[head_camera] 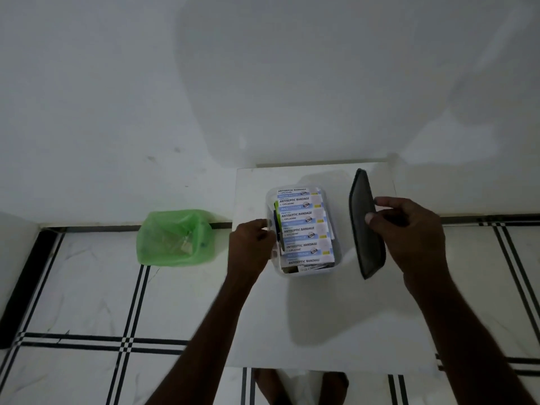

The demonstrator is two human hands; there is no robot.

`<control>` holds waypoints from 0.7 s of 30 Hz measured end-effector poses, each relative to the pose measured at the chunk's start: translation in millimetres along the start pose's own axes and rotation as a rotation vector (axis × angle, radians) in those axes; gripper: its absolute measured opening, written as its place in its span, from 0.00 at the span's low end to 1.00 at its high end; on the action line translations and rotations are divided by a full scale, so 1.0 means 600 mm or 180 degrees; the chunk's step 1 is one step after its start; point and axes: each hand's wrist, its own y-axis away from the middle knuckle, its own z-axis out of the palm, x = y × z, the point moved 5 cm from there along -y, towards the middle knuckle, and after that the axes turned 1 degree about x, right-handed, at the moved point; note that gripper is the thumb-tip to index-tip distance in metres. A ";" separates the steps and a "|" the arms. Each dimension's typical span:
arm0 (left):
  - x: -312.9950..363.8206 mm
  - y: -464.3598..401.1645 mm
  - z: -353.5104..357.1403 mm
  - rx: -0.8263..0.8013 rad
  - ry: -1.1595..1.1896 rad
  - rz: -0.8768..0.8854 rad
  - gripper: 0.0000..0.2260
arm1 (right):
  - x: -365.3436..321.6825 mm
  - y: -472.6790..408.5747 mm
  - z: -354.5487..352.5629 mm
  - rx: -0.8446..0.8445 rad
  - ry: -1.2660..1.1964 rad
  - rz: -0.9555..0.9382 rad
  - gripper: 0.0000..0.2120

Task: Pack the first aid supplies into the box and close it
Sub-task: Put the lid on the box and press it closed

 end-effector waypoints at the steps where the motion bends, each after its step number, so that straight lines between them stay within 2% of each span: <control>1: -0.001 0.002 0.007 -0.0036 0.0032 0.0008 0.13 | -0.019 0.012 0.007 0.0001 0.0032 -0.0133 0.12; 3: -0.005 0.004 0.012 -0.0050 0.0147 0.0025 0.09 | -0.045 0.038 0.044 -0.0087 0.0164 -0.0402 0.12; 7: -0.019 0.001 0.007 -0.0214 0.0520 -0.0163 0.10 | -0.042 0.094 0.143 -0.0232 0.0783 -0.0984 0.14; 10: -0.032 0.001 -0.002 -0.0348 0.0714 -0.0319 0.07 | -0.026 0.102 0.194 -0.0349 0.1056 -0.1154 0.11; 12: -0.040 -0.001 -0.001 -0.0406 0.0666 -0.0307 0.08 | -0.026 0.098 0.198 -0.0375 0.1058 -0.1256 0.09; 14: -0.041 -0.001 0.000 -0.0420 0.0623 -0.0247 0.08 | -0.035 0.085 0.172 -0.0143 0.0950 -0.1324 0.08; 17: -0.031 -0.002 0.003 -0.0371 0.0575 -0.0126 0.10 | -0.016 0.042 0.103 0.0509 0.1267 -0.0977 0.13; 19: -0.025 0.001 0.006 -0.0320 0.0519 -0.0037 0.12 | 0.019 0.017 0.083 0.0346 0.1642 -0.0388 0.16; 21: -0.022 0.002 0.007 -0.0293 0.0489 0.0017 0.13 | 0.038 0.016 0.091 -0.0079 0.1748 -0.0260 0.13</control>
